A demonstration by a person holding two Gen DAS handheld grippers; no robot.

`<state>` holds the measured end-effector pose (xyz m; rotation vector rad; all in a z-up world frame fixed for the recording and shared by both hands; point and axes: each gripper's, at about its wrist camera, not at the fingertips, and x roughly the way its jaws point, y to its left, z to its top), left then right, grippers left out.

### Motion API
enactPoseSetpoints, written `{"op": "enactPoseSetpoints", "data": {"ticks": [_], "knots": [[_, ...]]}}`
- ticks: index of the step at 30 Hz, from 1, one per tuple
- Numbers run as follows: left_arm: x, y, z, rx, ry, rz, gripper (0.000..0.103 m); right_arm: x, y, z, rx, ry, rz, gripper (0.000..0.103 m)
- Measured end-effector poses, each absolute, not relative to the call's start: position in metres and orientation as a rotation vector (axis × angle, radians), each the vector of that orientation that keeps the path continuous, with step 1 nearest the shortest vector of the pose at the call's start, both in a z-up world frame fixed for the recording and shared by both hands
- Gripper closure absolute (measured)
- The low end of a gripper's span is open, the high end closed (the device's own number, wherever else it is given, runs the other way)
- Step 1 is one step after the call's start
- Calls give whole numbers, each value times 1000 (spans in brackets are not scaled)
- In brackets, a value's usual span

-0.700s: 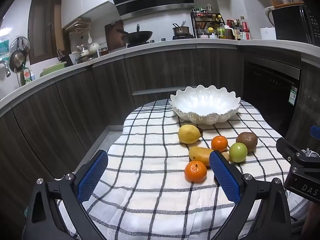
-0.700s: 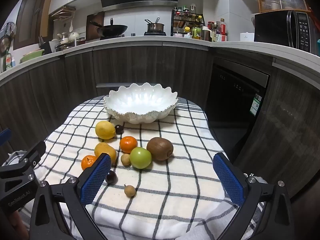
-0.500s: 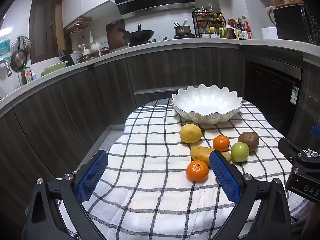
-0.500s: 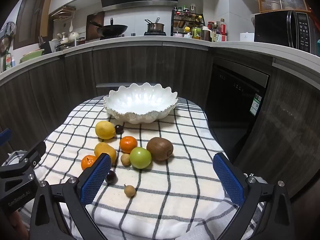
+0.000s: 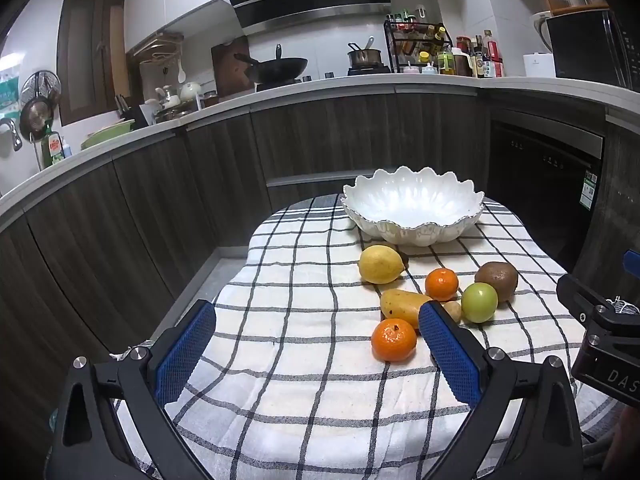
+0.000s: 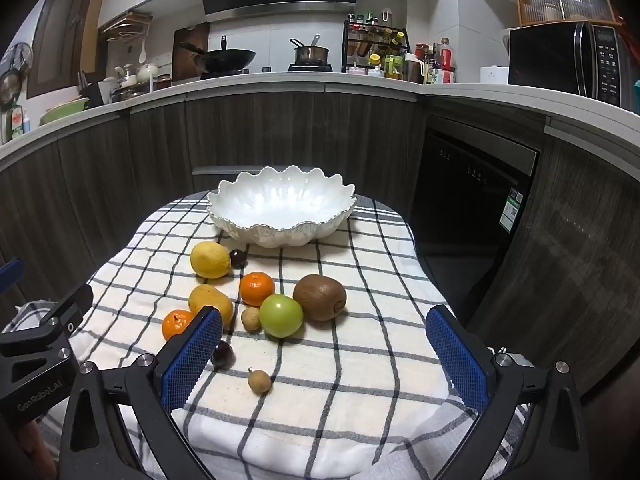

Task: Organize fruits

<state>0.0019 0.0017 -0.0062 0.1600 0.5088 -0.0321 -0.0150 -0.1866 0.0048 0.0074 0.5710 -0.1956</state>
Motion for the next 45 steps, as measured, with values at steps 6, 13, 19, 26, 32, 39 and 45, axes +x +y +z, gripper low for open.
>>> {"op": "enactPoseSetpoints", "data": {"ticks": [6, 13, 19, 26, 32, 39, 45], "knots": [[2, 2, -5, 159, 510, -34, 0, -15, -187, 5, 7, 571, -196, 0], [3, 2, -6, 158, 510, -33, 0, -15, -187, 5, 7, 571, -196, 0], [4, 1, -7, 158, 510, -33, 0, -15, -187, 5, 7, 570, -196, 0], [4, 1, -7, 157, 510, -33, 0, -15, -187, 5, 7, 570, -196, 0], [4, 1, -7, 157, 511, -33, 0, -15, -186, 5, 6, 570, -196, 0], [4, 1, -6, 156, 511, -33, 0, -15, -186, 5, 6, 569, -196, 0], [4, 2, -7, 156, 510, -34, 0, -16, -187, 5, 7, 569, -196, 0]]}}
